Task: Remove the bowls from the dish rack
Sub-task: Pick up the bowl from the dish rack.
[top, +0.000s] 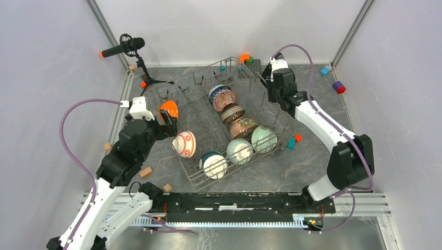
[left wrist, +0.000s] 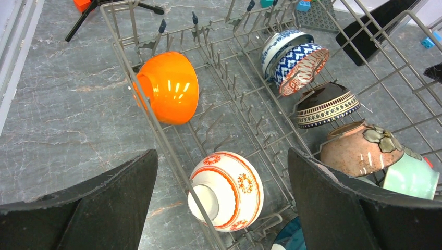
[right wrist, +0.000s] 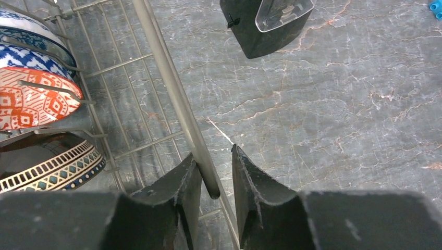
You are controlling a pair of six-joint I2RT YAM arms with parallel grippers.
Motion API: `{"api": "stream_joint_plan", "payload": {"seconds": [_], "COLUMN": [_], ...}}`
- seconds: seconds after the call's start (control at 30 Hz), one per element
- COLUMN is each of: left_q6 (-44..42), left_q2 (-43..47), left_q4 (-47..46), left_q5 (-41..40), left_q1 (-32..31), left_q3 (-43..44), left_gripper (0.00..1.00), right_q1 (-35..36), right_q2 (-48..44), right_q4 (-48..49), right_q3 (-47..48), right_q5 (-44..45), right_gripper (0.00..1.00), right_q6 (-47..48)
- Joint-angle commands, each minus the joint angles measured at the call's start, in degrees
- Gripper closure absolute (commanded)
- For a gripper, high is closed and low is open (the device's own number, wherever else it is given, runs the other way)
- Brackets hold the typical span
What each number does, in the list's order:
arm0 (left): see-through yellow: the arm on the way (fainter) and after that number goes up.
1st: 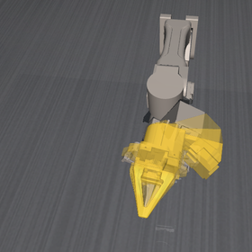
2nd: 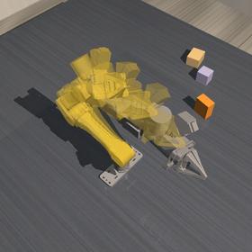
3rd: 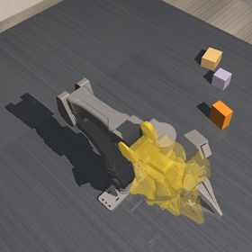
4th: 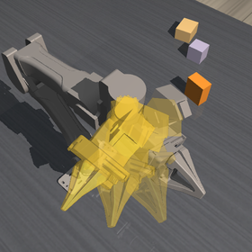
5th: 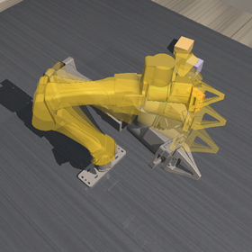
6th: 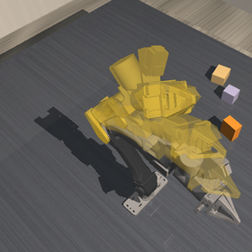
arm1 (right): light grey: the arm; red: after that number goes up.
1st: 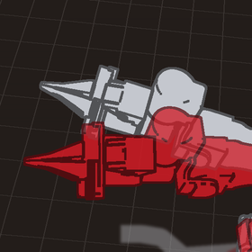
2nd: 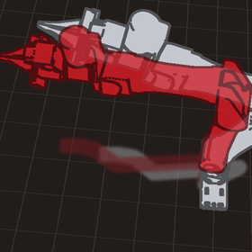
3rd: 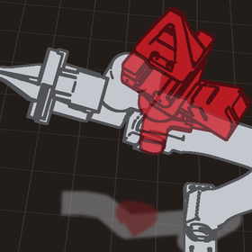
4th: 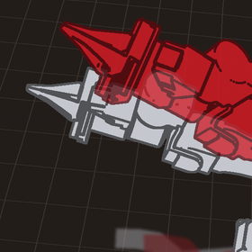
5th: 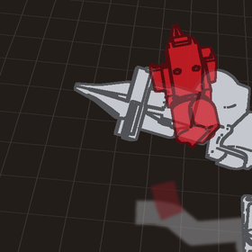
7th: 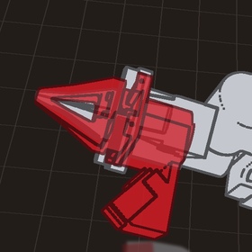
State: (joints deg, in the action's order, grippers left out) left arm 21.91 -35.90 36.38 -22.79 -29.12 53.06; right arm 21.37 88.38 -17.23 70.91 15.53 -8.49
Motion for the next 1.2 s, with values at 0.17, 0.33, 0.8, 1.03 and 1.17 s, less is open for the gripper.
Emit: {"api": "stream_joint_plan", "payload": {"seconds": [0.17,0.33,0.8,1.03,1.17], "left_q6": [2.35,2.77,15.39,23.32,29.13], "left_q2": [-0.63,-1.09,-4.47,-4.17,-5.44], "left_q4": [-0.94,-0.59,7.05,15.72,19.76], "left_q5": [-0.11,-1.26,-6.61,-11.22,-11.58], "left_q1": [-0.21,-0.25,-0.13,-0.16,-0.14], "left_q3": [-0.14,-0.15,-0.41,-0.54,-1.75], "left_gripper": [0.0,0.0,0.01,0.06,0.09], "right_q1": [-2.45,-0.53,20.24,24.58,26.81], "right_q2": [-4.79,-10.52,-15.47,-4.57,2.66], "right_q4": [-1.35,-3.69,13.49,10.81,6.13], "right_q3": [5.05,5.76,-5.86,0.51,7.43], "right_q5": [0.35,-4.09,-27.47,-35.77,-37.49], "right_gripper": [0.4,0.31,0.24,0.25,0.25], "right_q6": [-1.3,-2.11,-12.23,-12.53,-11.4]}}
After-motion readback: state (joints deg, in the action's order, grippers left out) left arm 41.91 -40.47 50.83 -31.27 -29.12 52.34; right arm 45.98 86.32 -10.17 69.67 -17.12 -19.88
